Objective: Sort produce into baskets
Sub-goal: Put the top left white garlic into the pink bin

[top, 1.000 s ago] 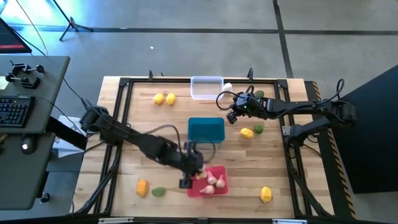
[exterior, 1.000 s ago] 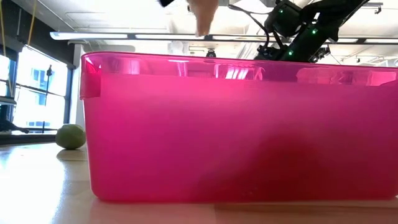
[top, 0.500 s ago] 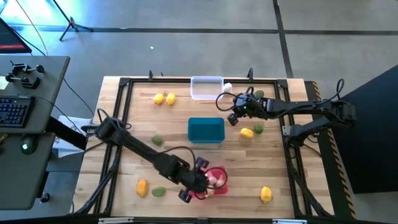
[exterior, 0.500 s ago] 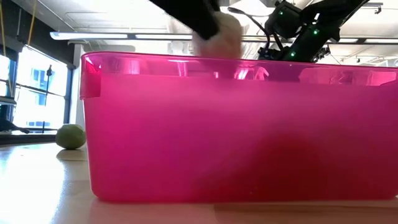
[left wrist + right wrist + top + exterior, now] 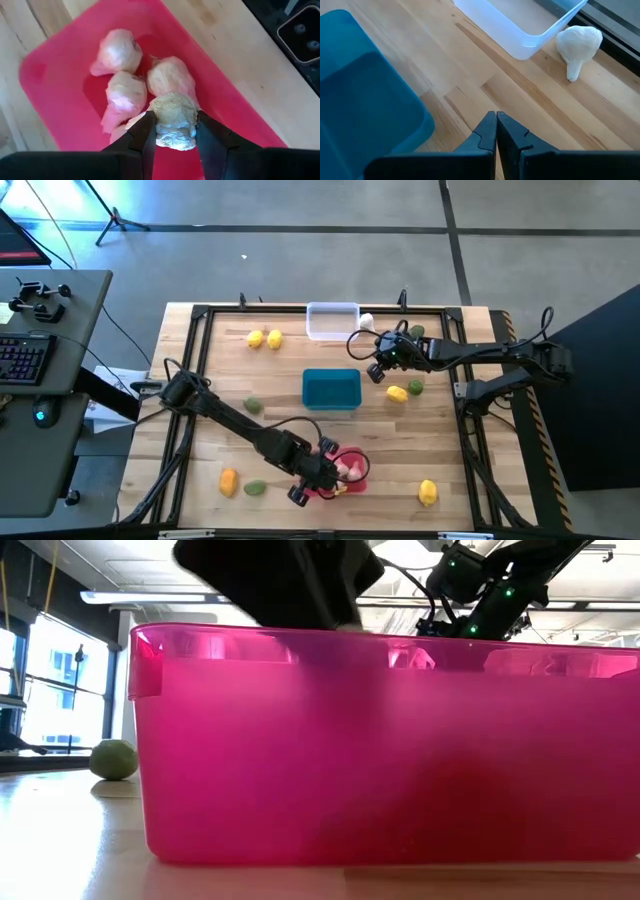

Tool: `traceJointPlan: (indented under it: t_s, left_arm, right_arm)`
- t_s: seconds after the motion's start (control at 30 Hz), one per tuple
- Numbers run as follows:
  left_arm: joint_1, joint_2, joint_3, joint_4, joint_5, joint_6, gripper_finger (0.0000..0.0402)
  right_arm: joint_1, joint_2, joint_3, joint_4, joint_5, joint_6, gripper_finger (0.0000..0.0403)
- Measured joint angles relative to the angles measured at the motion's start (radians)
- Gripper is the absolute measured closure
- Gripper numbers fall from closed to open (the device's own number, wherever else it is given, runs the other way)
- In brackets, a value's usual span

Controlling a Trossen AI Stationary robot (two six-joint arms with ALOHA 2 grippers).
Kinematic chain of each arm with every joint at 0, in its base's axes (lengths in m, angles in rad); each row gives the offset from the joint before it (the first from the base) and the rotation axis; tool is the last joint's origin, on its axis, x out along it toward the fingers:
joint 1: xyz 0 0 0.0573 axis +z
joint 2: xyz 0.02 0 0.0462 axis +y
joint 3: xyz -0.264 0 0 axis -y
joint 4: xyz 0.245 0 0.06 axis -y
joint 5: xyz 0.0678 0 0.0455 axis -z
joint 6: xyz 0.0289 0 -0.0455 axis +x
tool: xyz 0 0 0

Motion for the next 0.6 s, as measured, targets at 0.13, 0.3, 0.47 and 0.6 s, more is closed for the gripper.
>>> traceJointPlan:
  t_s: [0.13,0.3,0.47,0.6]
  left_arm:
    - [0.007,0.009,0.001,0.005,0.016,0.000,0.0286]
    - [0.022,0.020,0.000,0.008,0.037,-0.079,0.0254]
    - [0.035,0.020,0.000,0.003,0.036,-0.143,0.0219]
    - [0.035,0.020,0.000,-0.008,0.035,-0.155,0.0199]
  right_arm:
    - [0.000,0.000,0.000,-0.002,0.000,-0.002,0.0403]
    - [0.000,0.000,0.000,-0.003,0.000,-0.023,0.0403]
    - [0.000,0.000,0.000,-0.003,0.000,-0.023,0.0403]
    - [0.000,0.000,0.000,-0.003,0.000,-0.026,0.0403]
